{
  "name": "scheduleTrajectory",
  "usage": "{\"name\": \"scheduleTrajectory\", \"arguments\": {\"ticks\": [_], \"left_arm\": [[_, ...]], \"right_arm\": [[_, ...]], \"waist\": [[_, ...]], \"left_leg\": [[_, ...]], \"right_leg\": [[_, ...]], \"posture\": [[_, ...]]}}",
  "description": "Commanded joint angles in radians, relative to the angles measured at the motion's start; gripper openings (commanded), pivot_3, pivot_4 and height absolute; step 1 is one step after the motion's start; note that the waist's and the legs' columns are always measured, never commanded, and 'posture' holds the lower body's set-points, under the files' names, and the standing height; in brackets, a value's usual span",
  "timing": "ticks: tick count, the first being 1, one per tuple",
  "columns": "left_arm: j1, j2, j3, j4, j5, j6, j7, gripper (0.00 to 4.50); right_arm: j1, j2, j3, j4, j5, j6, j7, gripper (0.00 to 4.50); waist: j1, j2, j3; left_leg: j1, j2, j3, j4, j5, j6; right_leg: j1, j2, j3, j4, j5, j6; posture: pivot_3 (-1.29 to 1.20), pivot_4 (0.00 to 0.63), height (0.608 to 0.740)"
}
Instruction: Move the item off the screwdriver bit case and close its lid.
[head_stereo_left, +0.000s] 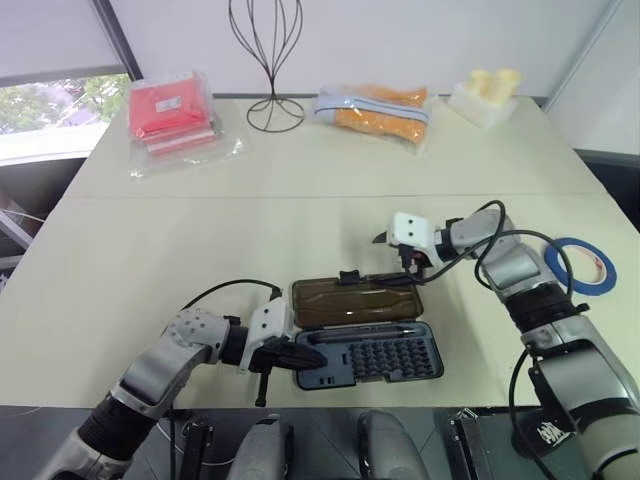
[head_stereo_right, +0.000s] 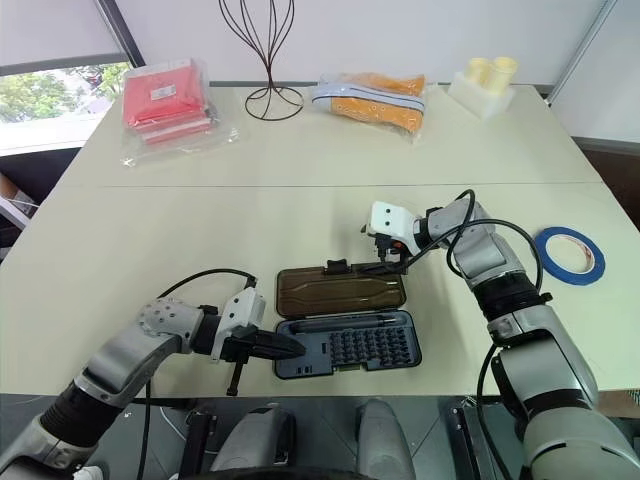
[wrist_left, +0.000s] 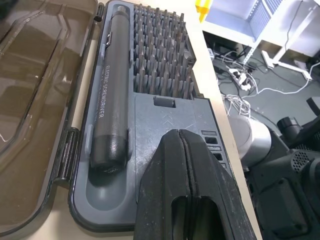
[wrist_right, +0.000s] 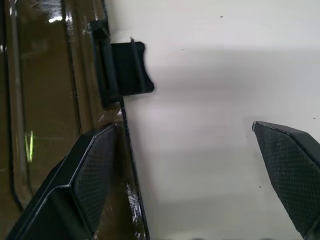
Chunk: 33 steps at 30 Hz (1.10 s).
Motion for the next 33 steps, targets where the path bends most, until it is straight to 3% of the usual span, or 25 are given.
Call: {"name": "scheduleTrajectory", "arguments": {"ticks": [1,3,8,22,26,28,33], "left_arm": [[0.023,0.006,-0.026,0.046,0.056,0.006,0.027,0.00],[0.024,0.007,-0.026,0.047,0.058,0.003,0.025,0.00],[0.019,0.006,-0.027,0.057,0.065,-0.005,0.022,0.00],[0.034,0.003,-0.029,0.054,0.076,-0.017,0.036,0.00],[0.043,0.003,-0.030,0.053,0.079,-0.025,0.044,0.00],[0.045,0.004,-0.028,0.051,0.079,-0.026,0.048,0.00],[0.050,0.006,-0.024,0.045,0.076,-0.023,0.059,0.00]], "right_arm": [[0.012,-0.023,0.011,-0.011,-0.018,-0.008,0.025,4.24],[0.019,-0.025,0.012,-0.020,-0.018,-0.004,0.032,3.59],[0.019,-0.022,0.021,-0.009,-0.036,-0.024,0.032,1.06],[-0.007,0.005,0.064,0.061,-0.059,-0.038,0.062,1.06],[-0.024,0.019,0.083,0.116,-0.077,-0.063,0.070,1.06],[-0.028,0.022,0.087,0.127,-0.080,-0.073,0.073,0.15],[-0.023,0.021,0.091,0.125,-0.088,-0.100,0.078,0.04]], "waist": [[0.000,0.000,0.000],[0.000,0.000,0.000],[-0.002,0.000,0.000],[-0.003,0.001,-0.003],[-0.005,0.002,-0.005],[-0.006,0.001,-0.007],[-0.008,0.002,-0.011]], "left_leg": [[0.002,0.000,0.000,0.000,0.000,0.000],[0.007,0.000,0.000,-0.002,-0.001,0.001],[0.012,0.000,0.000,-0.002,-0.002,0.003],[0.015,0.001,0.000,-0.002,-0.002,0.003],[0.024,0.001,0.000,-0.004,-0.002,0.004],[0.028,0.003,-0.001,-0.006,-0.003,0.005],[0.029,0.003,-0.001,-0.005,-0.003,0.005]], "right_leg": [[0.002,0.000,0.000,0.000,0.000,0.000],[0.007,0.000,0.000,-0.002,0.000,0.000],[0.013,0.000,0.000,-0.004,0.000,0.000],[0.017,0.000,0.000,-0.005,0.000,0.000],[0.025,0.001,0.000,-0.009,0.000,-0.001],[0.030,0.002,-0.001,-0.013,-0.001,-0.001],[0.031,0.002,0.000,-0.013,0.000,-0.001]], "posture": [[0.00,0.150,0.740],[0.00,0.150,0.740],[0.00,0.150,0.740],[0.00,0.150,0.740],[0.00,0.150,0.740],[0.00,0.150,0.740],[0.00,0.150,0.740]]}}
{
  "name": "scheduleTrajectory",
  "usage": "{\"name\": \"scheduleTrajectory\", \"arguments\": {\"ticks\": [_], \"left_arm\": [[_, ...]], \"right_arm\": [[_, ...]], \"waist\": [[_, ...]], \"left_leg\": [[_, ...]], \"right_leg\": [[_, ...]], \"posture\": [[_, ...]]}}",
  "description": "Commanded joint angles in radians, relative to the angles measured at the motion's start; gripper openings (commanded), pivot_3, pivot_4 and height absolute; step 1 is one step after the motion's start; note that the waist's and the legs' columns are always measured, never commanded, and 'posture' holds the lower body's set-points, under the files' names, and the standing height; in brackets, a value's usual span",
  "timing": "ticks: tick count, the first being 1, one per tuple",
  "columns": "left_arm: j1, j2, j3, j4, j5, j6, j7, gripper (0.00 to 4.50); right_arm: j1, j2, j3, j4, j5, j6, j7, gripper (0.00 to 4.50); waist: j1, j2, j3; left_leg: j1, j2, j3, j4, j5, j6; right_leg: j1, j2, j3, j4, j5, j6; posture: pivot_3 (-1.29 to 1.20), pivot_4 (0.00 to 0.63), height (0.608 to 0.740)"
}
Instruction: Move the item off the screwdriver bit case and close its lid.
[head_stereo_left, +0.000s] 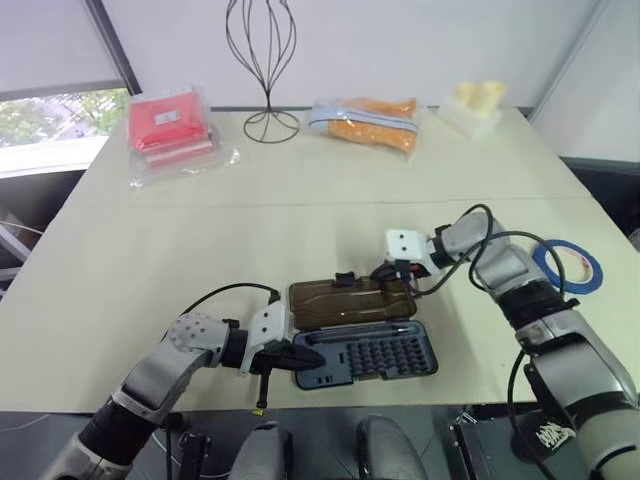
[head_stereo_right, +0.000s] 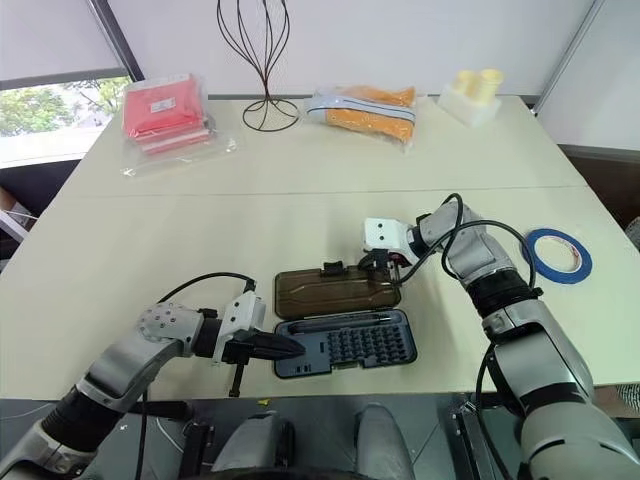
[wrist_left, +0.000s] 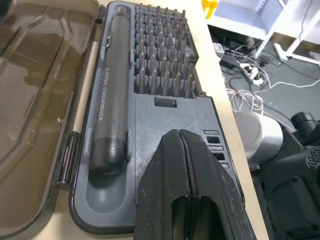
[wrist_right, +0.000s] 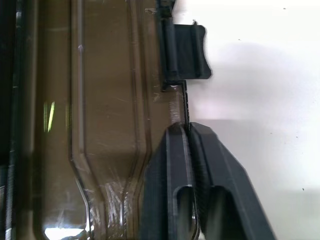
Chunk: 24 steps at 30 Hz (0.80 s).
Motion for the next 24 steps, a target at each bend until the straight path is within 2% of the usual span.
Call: {"name": "scheduleTrajectory", "arguments": {"ticks": [1,9,13,17,24], "left_arm": [[0.023,0.012,-0.018,0.032,0.047,0.017,0.020,0.00],[0.017,0.014,0.004,0.031,0.029,0.041,0.027,0.00],[0.026,0.035,0.033,0.013,0.001,0.074,0.017,0.00],[0.045,0.083,0.080,0.022,-0.029,0.102,0.005,0.00],[0.039,0.145,0.177,0.000,-0.097,0.163,0.001,0.00]], "right_arm": [[0.014,0.000,0.023,0.021,-0.050,-0.012,-0.025,0.04],[0.037,-0.016,-0.007,-0.048,-0.102,-0.136,-0.147,0.04],[0.089,-0.038,-0.062,-0.175,-0.097,-0.135,-0.221,0.04],[0.207,-0.106,-0.096,-0.338,-0.158,-0.218,-0.342,0.04],[0.308,-0.100,-0.181,-0.517,-0.184,-0.190,-0.524,0.04]], "waist": [[0.000,0.000,0.000],[-0.006,0.000,0.000],[-0.012,0.000,0.000],[-0.015,0.001,0.001],[-0.014,0.001,0.002]], "left_leg": [[0.000,0.000,0.000,0.000,0.000,0.000],[0.000,0.000,0.000,0.000,0.000,0.000],[-0.002,0.001,0.000,0.000,0.000,0.000],[-0.004,0.001,-0.001,-0.001,0.000,0.000],[-0.004,0.001,0.000,-0.002,0.000,0.000]], "right_leg": [[0.000,0.000,0.000,0.000,0.000,0.000],[0.000,0.000,0.000,0.000,0.000,-0.001],[-0.002,0.000,0.000,0.000,0.000,-0.001],[-0.004,0.000,0.000,0.000,0.000,-0.001],[-0.004,0.000,0.000,-0.001,0.000,-0.001]], "posture": [[0.00,0.150,0.740],[0.00,0.150,0.740],[0.00,0.150,0.740],[0.00,0.150,0.740],[0.00,0.150,0.740]]}}
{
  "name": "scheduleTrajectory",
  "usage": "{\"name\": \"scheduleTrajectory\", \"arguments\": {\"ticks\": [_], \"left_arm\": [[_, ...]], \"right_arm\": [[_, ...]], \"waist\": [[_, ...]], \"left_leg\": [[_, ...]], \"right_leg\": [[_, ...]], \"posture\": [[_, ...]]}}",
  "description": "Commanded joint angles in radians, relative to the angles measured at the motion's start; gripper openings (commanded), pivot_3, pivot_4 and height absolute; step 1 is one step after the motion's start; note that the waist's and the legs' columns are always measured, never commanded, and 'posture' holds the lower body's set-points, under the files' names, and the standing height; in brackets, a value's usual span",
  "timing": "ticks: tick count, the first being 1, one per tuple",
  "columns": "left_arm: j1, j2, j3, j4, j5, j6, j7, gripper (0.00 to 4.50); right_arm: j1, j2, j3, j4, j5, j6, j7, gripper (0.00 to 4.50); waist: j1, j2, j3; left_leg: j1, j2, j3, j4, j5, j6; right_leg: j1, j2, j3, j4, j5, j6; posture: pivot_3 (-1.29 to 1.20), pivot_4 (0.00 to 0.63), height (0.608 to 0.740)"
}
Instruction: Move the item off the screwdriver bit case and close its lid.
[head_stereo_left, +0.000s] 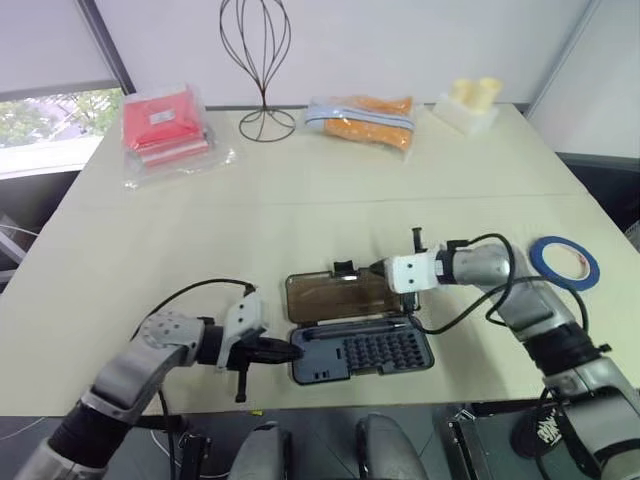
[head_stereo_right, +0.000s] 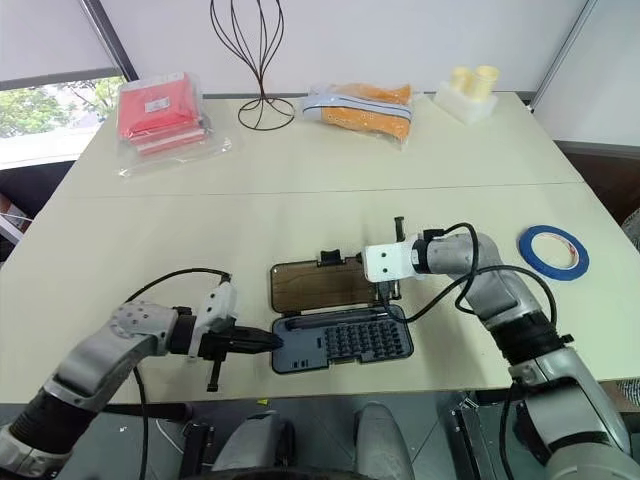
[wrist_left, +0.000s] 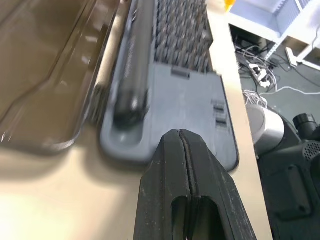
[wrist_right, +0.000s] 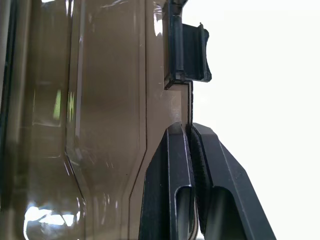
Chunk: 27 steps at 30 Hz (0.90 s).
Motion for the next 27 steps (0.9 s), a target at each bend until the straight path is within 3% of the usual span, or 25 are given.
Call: {"name": "scheduleTrajectory", "arguments": {"ticks": [1,8,13,17,21,27], "left_arm": [[0.006,0.035,0.057,0.018,-0.013,0.048,0.010,0.00],[0.007,0.086,0.212,0.031,-0.103,0.132,0.005,0.00],[-0.039,0.101,0.277,0.107,-0.118,0.166,0.013,0.00],[-0.129,0.075,0.269,0.213,-0.093,0.147,0.033,0.00],[-0.319,-0.009,0.198,0.431,0.009,0.045,0.061,0.00],[-0.482,-0.096,0.133,0.648,0.107,-0.079,0.020,0.00]], "right_arm": [[0.009,-0.001,-0.083,-0.071,-0.034,0.028,-0.122,0.04],[0.074,0.006,-0.123,-0.176,-0.067,0.048,-0.229,0.04],[0.092,0.004,-0.134,-0.226,-0.072,0.055,-0.260,0.04],[0.103,0.007,-0.129,-0.255,-0.067,0.059,-0.259,0.04],[0.122,0.011,-0.124,-0.306,-0.042,0.065,-0.237,0.04],[0.124,0.010,-0.122,-0.323,-0.047,0.079,-0.231,0.04]], "waist": [[-0.001,0.000,0.001],[0.001,0.000,0.003],[0.003,0.000,0.005],[0.009,0.000,0.006],[0.025,-0.002,0.007],[0.022,-0.003,0.008]], "left_leg": [[0.000,0.000,0.000,0.000,0.000,0.000],[-0.018,0.000,0.000,0.001,0.000,0.000],[-0.019,-0.002,0.000,0.001,0.000,0.000],[-0.018,-0.002,0.000,0.002,0.000,0.000],[-0.018,-0.003,0.000,0.003,0.000,0.000],[-0.019,-0.003,0.001,0.003,0.000,0.000]], "right_leg": [[0.000,0.000,0.000,0.000,0.000,0.000],[-0.017,0.000,0.000,0.001,0.000,0.001],[-0.017,-0.001,0.000,0.000,0.000,0.001],[-0.016,-0.001,0.000,0.000,0.000,0.001],[-0.016,0.000,-0.001,0.000,0.000,0.001],[-0.016,0.000,-0.001,-0.001,0.000,0.001]], "posture": [[0.00,0.150,0.740],[0.00,0.150,0.740],[0.00,0.150,0.740],[0.00,0.150,0.740],[0.00,0.150,0.740],[0.00,0.150,0.740]]}}
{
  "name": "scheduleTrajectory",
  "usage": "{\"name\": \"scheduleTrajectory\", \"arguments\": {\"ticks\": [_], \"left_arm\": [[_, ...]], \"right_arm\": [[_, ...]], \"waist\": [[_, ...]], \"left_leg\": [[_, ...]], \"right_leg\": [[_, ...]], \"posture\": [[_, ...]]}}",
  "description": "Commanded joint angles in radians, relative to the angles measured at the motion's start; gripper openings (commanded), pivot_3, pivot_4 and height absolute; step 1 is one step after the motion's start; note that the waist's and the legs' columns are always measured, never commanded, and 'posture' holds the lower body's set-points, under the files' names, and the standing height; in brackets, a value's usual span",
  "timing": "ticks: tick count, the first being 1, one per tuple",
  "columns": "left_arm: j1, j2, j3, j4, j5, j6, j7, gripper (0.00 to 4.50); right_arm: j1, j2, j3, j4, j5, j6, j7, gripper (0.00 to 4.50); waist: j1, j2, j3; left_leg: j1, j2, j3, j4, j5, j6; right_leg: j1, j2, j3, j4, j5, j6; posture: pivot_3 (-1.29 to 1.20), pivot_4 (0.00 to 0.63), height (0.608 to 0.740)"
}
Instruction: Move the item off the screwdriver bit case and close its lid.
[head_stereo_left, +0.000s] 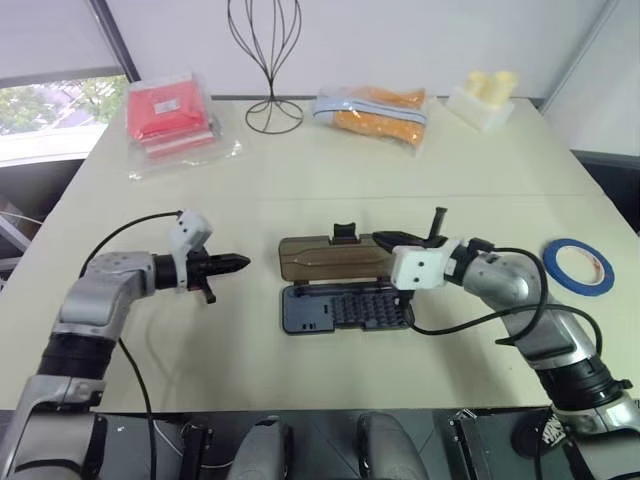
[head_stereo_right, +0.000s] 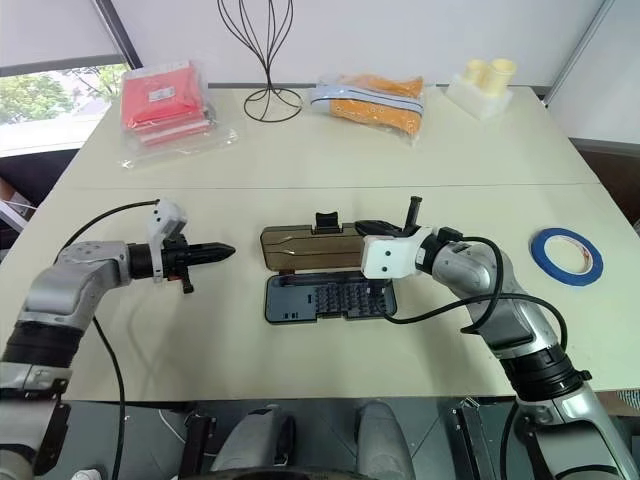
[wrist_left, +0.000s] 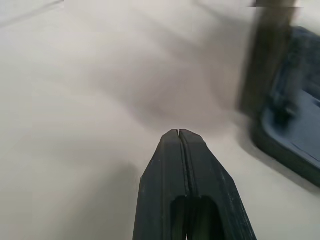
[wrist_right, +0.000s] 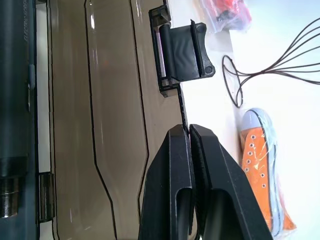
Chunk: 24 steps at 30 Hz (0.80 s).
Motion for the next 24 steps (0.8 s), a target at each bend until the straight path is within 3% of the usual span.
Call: {"name": "scheduleTrajectory", "arguments": {"ticks": [1,10,17,20,24], "left_arm": [[-0.064,-0.025,-0.019,0.074,0.042,-0.068,-0.031,0.00],[-0.160,-0.166,-0.069,0.157,0.089,-0.133,-0.075,0.00],[-0.161,-0.203,-0.087,0.151,0.111,-0.144,-0.105,0.00],[-0.156,-0.207,-0.087,0.149,0.115,-0.146,-0.108,0.00],[-0.156,-0.211,-0.086,0.153,0.122,-0.152,-0.112,0.00]], "right_arm": [[-0.008,-0.002,-0.021,-0.051,0.013,-0.005,-0.001,0.04],[0.004,-0.007,-0.021,-0.066,0.021,0.011,0.012,0.04],[0.008,-0.009,-0.018,-0.068,0.017,0.027,0.025,0.04],[0.010,-0.015,-0.015,-0.067,0.015,0.038,0.038,0.90],[0.018,-0.034,-0.026,-0.086,0.022,0.057,0.066,2.92]], "waist": [[-0.002,0.000,0.000],[-0.002,-0.001,0.001],[0.000,-0.001,0.001],[0.001,-0.001,0.001],[0.001,-0.001,0.001]], "left_leg": [[0.000,0.000,0.000,0.000,0.000,0.000],[0.000,0.000,0.000,0.000,0.000,0.000],[0.000,0.000,0.000,0.000,0.000,0.000],[0.000,0.000,0.000,0.001,0.000,0.000],[0.000,0.000,0.000,0.001,0.000,0.000]], "right_leg": [[0.000,0.000,0.000,0.000,0.000,0.000],[0.000,0.000,0.000,0.000,0.000,0.000],[0.000,0.000,0.000,0.000,0.000,0.000],[0.000,0.000,0.000,0.000,0.000,0.000],[0.000,0.000,0.000,0.000,0.000,0.000]], "posture": [[0.00,0.150,0.740],[0.00,0.150,0.740],[0.00,0.150,0.740],[0.00,0.150,0.740],[0.00,0.150,0.740]]}}
